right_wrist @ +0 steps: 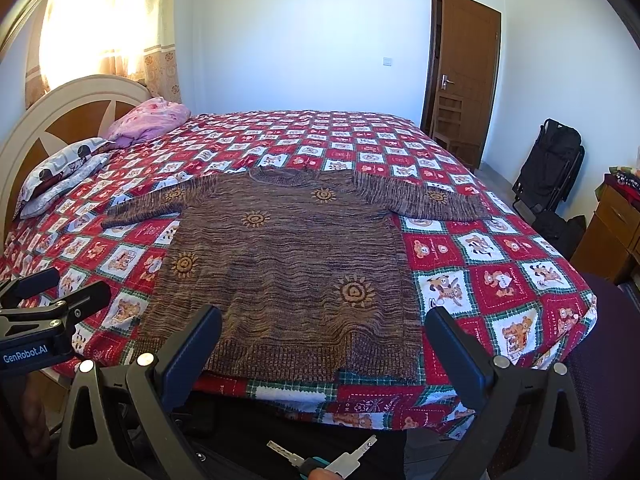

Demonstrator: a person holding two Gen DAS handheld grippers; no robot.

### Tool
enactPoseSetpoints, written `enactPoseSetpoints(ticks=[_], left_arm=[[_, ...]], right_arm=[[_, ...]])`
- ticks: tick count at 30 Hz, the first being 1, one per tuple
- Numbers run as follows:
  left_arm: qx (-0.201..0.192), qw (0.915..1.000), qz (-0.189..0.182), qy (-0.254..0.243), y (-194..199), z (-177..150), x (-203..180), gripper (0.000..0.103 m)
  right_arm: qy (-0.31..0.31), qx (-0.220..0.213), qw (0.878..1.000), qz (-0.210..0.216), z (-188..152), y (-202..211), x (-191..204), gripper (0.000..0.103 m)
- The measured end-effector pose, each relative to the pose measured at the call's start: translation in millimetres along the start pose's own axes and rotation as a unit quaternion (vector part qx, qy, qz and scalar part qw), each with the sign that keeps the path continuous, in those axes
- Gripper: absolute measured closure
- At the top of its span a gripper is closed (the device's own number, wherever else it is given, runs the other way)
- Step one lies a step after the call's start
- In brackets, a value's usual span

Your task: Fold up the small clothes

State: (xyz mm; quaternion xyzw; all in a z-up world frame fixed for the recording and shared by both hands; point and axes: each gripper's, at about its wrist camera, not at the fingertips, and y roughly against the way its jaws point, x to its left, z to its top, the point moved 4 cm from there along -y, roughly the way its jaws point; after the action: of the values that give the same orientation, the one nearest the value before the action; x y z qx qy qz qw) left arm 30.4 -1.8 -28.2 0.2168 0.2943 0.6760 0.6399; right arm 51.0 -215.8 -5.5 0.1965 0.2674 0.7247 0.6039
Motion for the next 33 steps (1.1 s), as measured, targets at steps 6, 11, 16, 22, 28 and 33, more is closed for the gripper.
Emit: enactPoseSetpoints(ticks=[6, 11, 16, 22, 28, 33], left_arm=[[0.0, 1.0, -0.001, 0.0, -0.1, 0.0, 0.0, 0.0], [0.0, 1.0, 0.0, 0.001, 0.0, 0.1, 0.5, 0.0], [0.0, 1.0, 0.0, 0.001, 0.0, 0.1, 0.6, 0.0], [0.0, 1.0, -0.001, 0.001, 0.1, 0.1, 0.7, 0.0], [0.0, 1.0, -0.001, 0.001, 0.0, 0.0, 0.7, 0.0], [0.0, 1.0, -0.001, 0.001, 0.1, 0.0, 0.7, 0.0]], right_arm=[[-0.001, 0.003, 1.0, 0.002, -2.4, -1.8, 1.2, 0.001], [-0.002, 0.004, 1.0, 0.003, -1.5, -2.3, 0.0, 0.001], [-0.002, 0.006, 1.0, 0.004, -1.8, -2.4, -0.1, 0.001], [-0.003, 0.007, 1.0, 0.004, -3.2, -2.7, 0.4, 0.001], [-0.002, 0.008, 1.0, 0.005, -2.9, -3.5, 0.2, 0.001], [-0.002, 0.009, 1.0, 0.005, -4.4, -3.7, 1.5, 0.001]])
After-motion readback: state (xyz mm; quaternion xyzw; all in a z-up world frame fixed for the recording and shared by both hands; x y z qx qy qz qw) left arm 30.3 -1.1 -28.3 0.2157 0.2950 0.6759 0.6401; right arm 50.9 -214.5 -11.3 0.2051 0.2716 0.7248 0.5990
